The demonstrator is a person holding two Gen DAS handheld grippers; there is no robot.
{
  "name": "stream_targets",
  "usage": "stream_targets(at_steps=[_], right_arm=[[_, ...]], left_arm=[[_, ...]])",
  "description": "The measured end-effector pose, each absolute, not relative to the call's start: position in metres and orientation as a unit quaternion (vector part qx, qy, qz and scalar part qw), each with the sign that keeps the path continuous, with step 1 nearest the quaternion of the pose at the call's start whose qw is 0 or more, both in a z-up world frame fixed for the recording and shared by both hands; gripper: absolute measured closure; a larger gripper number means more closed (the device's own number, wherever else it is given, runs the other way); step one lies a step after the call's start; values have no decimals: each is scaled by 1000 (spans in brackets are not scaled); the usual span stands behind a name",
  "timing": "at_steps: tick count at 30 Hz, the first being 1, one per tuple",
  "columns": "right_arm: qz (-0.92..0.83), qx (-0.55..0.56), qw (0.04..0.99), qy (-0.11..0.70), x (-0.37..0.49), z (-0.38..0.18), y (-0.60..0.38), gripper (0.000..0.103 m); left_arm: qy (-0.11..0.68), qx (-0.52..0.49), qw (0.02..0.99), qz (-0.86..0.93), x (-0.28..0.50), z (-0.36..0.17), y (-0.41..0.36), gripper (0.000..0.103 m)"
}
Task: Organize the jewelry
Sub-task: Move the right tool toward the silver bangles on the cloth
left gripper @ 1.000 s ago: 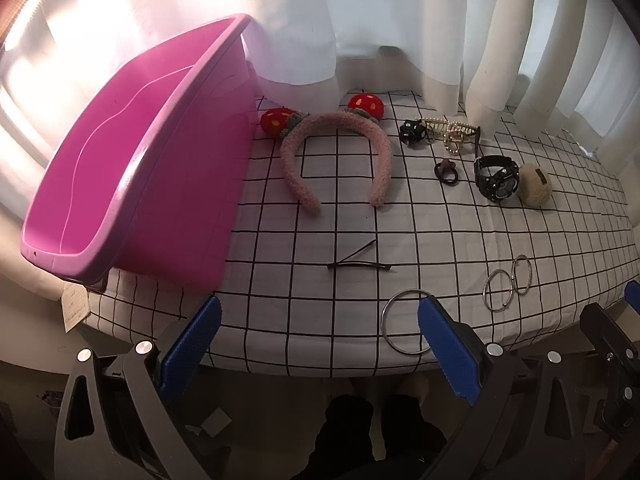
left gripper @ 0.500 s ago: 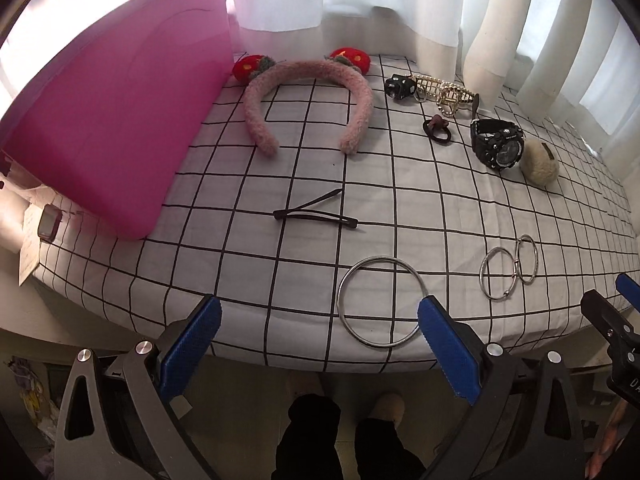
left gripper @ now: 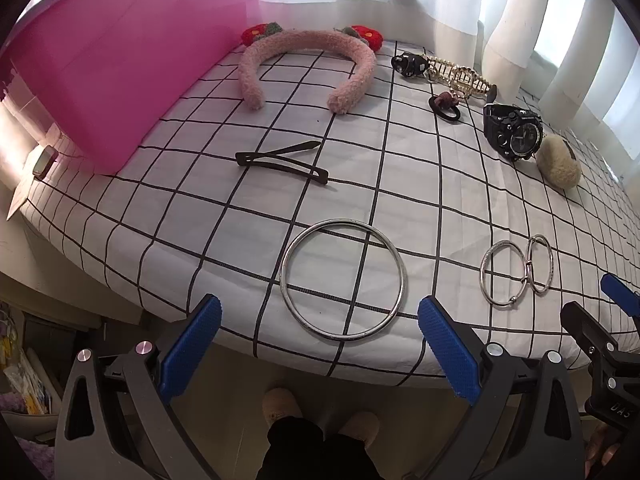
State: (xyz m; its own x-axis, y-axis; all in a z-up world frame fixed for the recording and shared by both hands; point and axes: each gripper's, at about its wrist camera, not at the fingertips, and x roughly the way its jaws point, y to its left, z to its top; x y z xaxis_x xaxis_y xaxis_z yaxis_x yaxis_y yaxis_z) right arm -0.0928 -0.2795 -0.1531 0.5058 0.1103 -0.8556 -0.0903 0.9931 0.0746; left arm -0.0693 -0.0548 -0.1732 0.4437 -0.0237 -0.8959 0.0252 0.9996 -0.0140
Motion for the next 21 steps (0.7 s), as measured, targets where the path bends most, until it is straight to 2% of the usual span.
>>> stream_targets(at_steps=[21], right_arm=[[66, -58, 883, 462, -74, -181, -274, 9]], left_arm=[[492, 4, 870, -21, -67, -192, -57, 5]])
